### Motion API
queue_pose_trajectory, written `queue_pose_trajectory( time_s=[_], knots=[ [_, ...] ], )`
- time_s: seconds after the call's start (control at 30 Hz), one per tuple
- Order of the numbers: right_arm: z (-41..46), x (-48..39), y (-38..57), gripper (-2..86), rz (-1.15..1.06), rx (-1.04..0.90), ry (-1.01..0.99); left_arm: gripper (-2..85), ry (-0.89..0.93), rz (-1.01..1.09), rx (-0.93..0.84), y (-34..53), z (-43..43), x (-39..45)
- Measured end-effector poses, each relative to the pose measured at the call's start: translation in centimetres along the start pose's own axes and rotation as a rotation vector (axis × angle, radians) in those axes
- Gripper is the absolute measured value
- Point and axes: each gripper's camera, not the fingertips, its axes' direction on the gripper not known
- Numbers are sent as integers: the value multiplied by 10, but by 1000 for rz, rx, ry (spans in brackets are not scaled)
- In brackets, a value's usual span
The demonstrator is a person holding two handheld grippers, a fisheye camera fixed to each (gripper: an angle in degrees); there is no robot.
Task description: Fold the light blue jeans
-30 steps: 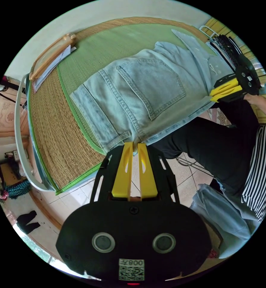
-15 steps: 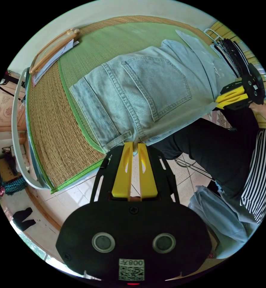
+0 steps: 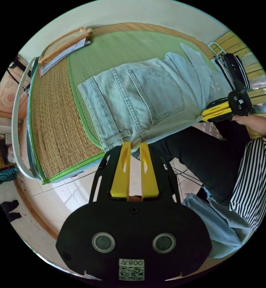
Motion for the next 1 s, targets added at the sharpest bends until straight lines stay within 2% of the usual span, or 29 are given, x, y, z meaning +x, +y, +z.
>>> queue_pose_trajectory(
  time_s=[0.13, 0.33, 0.4, 0.5, 0.7, 0.9, 1.0],
  knots=[
    [4, 15, 1, 28, 32, 10, -34, 24, 31, -52, 102, 11, -5, -4],
    [4, 41, 8, 29, 85, 42, -116, 12, 181, -58, 265, -1, 11, 15],
    [4, 47, 11, 29, 102, 53, -136, 7, 205, -45, 226, -13, 31, 22],
    [-1, 59, 20, 27, 130, 87, -187, 3, 113, -79, 65, -29, 75, 26],
    [-22, 81, 49, 8, 159, 165, -288, 2, 167, -134, 77, -33, 100, 10],
    [-42, 130, 78, 2, 343, 273, -232, 4, 162, -98, 135, -46, 105, 22],
    [-29, 152, 78, 2, 402, 211, -180, 9, 238, -55, 214, -59, 106, 37]
  ],
)
